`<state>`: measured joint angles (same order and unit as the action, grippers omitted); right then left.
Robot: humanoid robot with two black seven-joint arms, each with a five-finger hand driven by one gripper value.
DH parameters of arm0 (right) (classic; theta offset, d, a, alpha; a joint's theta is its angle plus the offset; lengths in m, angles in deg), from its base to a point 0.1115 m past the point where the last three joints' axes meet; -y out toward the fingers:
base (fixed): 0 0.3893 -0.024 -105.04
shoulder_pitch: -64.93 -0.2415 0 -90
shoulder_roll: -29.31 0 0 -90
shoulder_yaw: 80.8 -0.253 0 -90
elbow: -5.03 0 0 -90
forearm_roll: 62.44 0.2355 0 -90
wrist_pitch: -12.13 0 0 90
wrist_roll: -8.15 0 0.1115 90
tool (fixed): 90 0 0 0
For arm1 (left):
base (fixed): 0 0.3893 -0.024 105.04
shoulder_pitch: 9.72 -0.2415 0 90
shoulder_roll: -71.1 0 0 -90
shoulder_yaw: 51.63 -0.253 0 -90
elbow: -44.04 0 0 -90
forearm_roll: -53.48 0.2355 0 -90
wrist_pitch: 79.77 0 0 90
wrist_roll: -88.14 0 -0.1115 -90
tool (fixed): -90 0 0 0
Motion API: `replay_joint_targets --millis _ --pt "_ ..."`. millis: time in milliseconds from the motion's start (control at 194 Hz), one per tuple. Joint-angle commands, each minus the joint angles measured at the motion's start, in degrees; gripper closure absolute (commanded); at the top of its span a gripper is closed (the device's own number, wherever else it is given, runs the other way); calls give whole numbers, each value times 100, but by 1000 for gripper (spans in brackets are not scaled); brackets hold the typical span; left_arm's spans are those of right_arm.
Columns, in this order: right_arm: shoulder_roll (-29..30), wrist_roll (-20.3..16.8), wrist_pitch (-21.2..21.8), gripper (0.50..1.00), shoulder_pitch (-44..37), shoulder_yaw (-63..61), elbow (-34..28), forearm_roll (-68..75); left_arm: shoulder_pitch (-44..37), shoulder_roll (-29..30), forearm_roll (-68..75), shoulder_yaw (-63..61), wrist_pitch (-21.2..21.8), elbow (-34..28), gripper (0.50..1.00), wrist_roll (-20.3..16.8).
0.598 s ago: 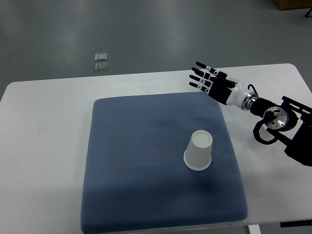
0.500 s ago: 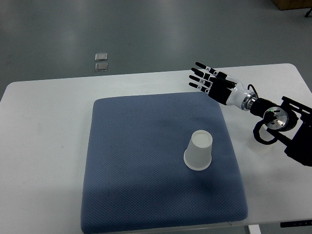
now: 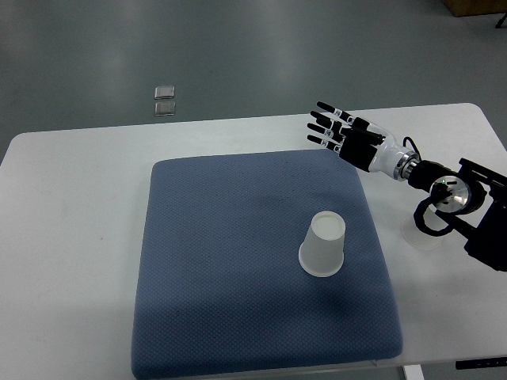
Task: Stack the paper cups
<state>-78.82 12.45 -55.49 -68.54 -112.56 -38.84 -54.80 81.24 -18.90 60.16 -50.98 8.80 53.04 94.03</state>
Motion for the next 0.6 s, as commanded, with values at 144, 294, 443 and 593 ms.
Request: replay_joint_targets --millis 144,294,443,593 --pt "82 -8 -454 572 146 -392 9 -88 1 0 0 5 2 5 500 0" --pt "12 -8 -454 572 129 -339 71 -193 1 0 0 5 2 14 500 0" --pt "-76 9 -533 572 6 -383 150 -853 1 0 0 14 2 14 500 0" --pt "-498 18 -551 574 -126 -383 203 -897 1 0 0 5 2 5 500 0"
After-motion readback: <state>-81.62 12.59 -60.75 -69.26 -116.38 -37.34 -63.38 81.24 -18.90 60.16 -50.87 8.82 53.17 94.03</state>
